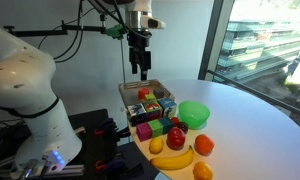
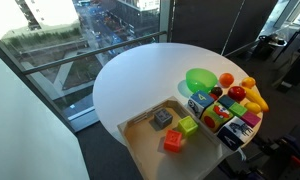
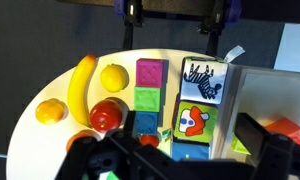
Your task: Pick up the block with a zebra image and put it in the wooden tray
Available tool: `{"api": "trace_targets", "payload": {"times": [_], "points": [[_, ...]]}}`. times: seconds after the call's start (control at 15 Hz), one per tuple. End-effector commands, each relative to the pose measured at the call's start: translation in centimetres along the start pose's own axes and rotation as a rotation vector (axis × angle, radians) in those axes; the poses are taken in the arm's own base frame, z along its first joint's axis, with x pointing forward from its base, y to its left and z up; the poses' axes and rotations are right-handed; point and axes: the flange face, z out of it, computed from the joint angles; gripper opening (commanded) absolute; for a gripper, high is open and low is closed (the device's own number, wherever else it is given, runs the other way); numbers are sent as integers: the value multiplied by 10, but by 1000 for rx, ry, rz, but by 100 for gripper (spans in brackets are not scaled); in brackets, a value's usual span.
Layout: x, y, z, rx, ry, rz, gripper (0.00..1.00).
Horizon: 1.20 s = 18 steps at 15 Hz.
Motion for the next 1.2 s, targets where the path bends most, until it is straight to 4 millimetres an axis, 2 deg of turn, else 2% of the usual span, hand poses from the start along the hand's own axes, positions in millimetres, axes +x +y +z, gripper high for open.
{"api": "trace_targets", "payload": {"times": [0.0, 0.13, 0.27, 0.47, 0.87, 1.13], "points": [[-3, 0, 28, 0, 60, 36, 100], [-6, -2, 44, 14, 88, 40, 100], [8, -3, 46, 27, 109, 50, 100], [12, -3, 54, 44, 117, 69, 100], [14, 0, 80, 78, 34, 99, 100], [14, 4, 87, 85, 9, 108, 100]]}}
